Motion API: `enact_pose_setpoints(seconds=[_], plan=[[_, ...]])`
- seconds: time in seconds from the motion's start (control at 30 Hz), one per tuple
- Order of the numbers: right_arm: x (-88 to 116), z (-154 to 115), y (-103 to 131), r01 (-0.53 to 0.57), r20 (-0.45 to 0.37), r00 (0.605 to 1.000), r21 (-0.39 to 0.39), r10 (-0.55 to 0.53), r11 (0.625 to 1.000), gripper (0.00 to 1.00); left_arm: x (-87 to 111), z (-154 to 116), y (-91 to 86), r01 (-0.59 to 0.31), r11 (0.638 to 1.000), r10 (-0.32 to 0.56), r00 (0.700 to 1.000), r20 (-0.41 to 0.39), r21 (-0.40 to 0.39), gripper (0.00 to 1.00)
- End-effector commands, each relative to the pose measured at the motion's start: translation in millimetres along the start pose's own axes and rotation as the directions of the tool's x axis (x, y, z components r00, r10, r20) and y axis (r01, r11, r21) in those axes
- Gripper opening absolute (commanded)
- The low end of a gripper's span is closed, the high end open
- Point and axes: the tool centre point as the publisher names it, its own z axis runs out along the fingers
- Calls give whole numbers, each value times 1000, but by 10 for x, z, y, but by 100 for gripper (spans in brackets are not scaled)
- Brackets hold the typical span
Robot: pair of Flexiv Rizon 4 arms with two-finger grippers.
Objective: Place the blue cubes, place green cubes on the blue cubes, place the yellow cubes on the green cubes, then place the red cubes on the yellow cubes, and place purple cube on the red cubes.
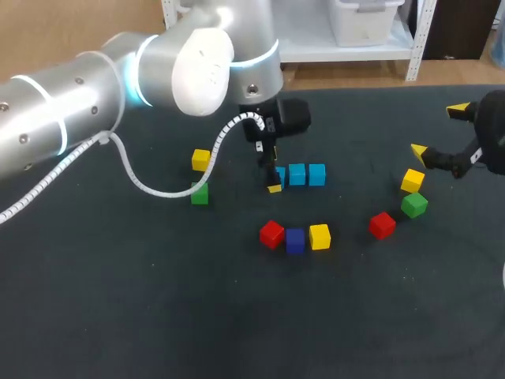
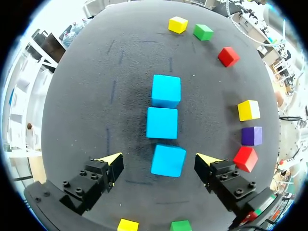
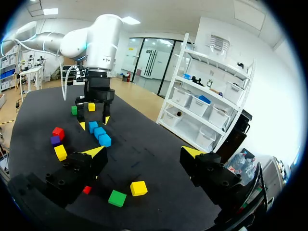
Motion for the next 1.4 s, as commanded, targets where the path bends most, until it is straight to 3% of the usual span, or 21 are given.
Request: enact_pose_setpoints(seconds=[0.03,0.33,0.5,0.9,1.13,1.17,1.2,1.23,1.3,1.4], plan=[[-3,4,6,1,-3,1000,3,-1,1000,100,6,16,-14,3,1000,-3,1000,1,-12,91],[-3,4,6,1,-3,1000,3,-1,1000,100,-6,16,0,5,1000,-5,1000,5,-21,56],[-3,4,6,1,-3,1000,3,-1,1000,100,-15,16,1,9,1000,-9,1000,11,-12,53],[-3,4,6,1,-3,1000,3,-1,1000,100,-33,19,5,11,1000,-11,1000,15,-8,56],[-3,4,6,1,-3,1000,3,-1,1000,100,-53,26,14,12,1000,-12,1000,17,-7,51],[-3,4,6,1,-3,1000,3,-1,1000,100,-56,27,14,11,1000,-11,1000,17,-8,45],[-3,4,6,1,-3,1000,3,-1,1000,100,-58,27,13,10,1000,-10,1000,17,-7,10],[-3,4,6,1,-3,1000,3,-1,1000,100,-60,28,13,10,1000,-10,1000,17,-7,2],[-3,4,6,1,-3,1000,3,-1,1000,100,-62,28,13,10,1000,-10,1000,16,-7,27],[-3,4,6,1,-3,1000,3,-1,1000,100,-63,29,14,10,1000,-9,1000,14,-7,27]])
